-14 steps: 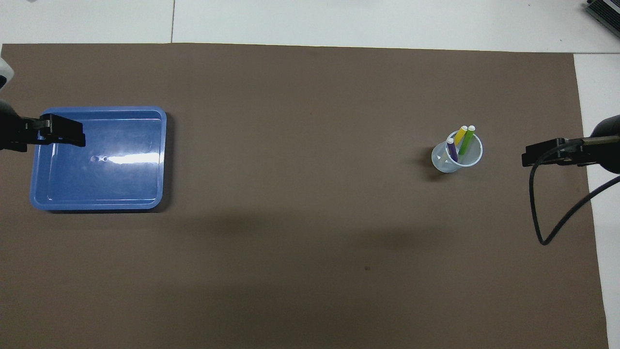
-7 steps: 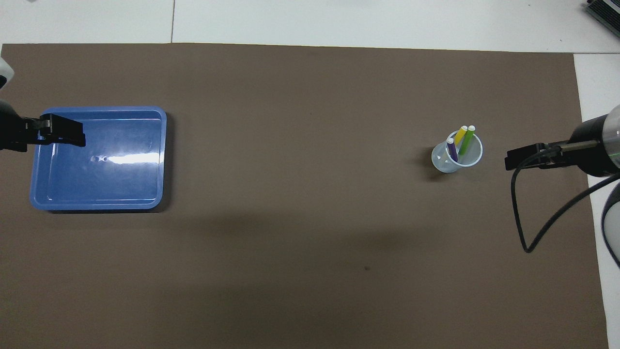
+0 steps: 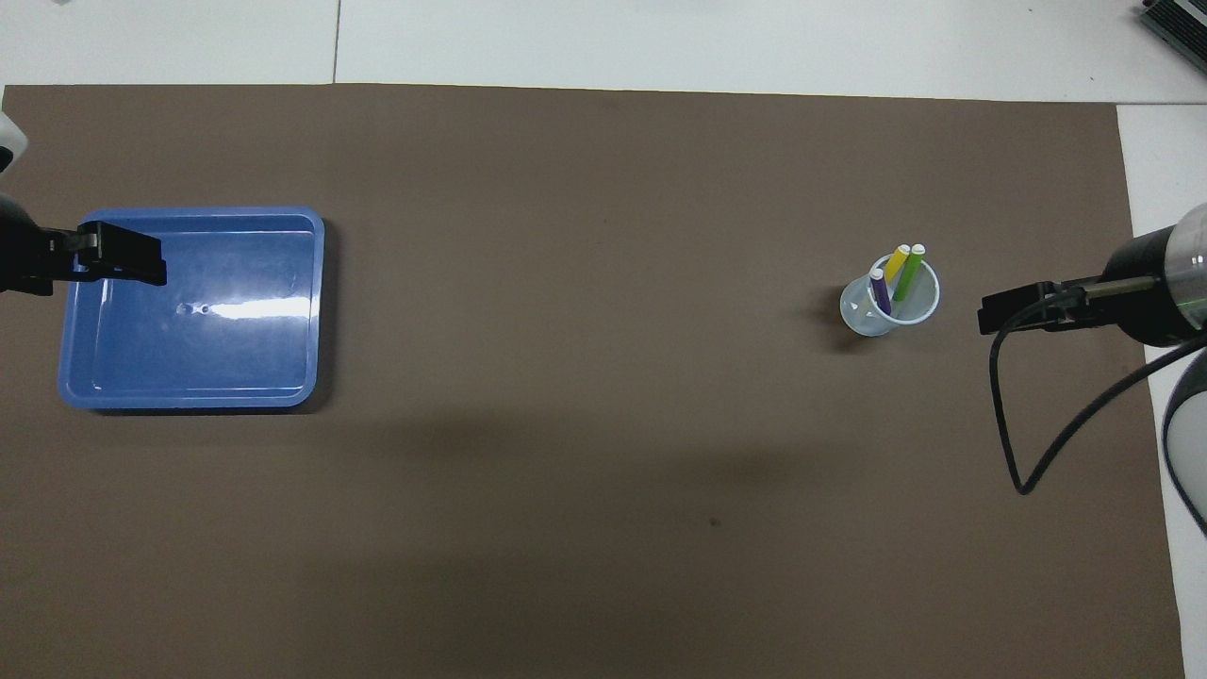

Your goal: Right arm passes pens to left for tray arrangement

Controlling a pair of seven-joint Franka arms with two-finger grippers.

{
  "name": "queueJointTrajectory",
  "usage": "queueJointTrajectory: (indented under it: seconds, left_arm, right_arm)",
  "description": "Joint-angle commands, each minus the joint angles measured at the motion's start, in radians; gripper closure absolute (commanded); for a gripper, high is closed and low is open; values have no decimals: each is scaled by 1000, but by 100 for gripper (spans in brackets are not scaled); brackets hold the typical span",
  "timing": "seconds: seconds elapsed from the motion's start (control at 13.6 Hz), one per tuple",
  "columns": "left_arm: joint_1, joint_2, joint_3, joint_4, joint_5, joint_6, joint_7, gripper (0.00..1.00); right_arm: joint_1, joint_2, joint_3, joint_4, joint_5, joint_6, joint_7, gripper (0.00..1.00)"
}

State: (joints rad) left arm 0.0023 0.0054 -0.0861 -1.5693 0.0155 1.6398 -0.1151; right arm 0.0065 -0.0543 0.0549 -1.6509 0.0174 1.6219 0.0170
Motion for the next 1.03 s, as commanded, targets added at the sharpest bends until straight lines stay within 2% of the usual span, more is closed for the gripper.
queueJointTrajectory:
  seconds: [0.0,0.37,0.96]
  left_arm:
    - [-10,-28,11,-32,15,-1,3,0]
    - [-10,-28,11,-32,15,-1,3,0]
    - [-10,-28,11,-32,15,-1,3,0]
  right_arm:
    - [-11,-32,2,-35,15,-7,1,0]
    - [-20,-42,-7,-33,15,-50,-15,0]
    - [-31,-45,-10,-33,15,-51,-58,0]
